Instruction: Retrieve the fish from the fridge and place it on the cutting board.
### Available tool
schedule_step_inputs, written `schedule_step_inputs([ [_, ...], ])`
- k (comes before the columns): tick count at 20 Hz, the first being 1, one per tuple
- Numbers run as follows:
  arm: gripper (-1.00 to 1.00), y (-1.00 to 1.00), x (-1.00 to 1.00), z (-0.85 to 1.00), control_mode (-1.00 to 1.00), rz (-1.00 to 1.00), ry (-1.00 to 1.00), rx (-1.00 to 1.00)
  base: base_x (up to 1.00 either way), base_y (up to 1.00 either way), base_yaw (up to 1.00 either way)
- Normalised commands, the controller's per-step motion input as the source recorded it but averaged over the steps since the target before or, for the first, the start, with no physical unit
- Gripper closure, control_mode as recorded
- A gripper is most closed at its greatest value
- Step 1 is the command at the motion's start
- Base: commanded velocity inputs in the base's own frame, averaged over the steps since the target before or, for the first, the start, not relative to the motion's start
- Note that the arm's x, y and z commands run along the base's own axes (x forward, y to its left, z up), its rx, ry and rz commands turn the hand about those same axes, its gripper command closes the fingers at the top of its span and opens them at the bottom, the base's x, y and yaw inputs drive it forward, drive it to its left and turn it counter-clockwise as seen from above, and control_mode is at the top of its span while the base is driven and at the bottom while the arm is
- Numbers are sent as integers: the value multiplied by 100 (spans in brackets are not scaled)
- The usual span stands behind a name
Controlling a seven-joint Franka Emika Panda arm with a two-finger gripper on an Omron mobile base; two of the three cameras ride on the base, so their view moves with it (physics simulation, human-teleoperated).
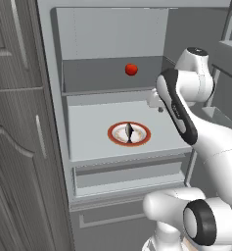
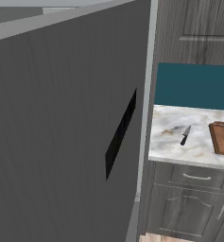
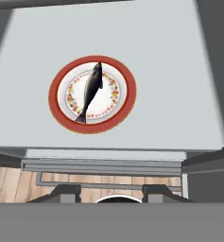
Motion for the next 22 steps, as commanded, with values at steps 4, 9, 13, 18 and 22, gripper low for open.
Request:
schedule_step_inputs([
  [4,-100,3,-10,-1,-100,0,3,0,0,0,0],
  [9,-100,34,0,-48,-100,0,0,-1,0,0,0],
  [13,-100,30,0,-65,-100,2,-1,0,0,0,0],
  [18,-100,13,0,-47,-100,7,-11,0,0,0,0],
  [22,-100,4,4,-42,-100,6,-16,0,0,0,0],
])
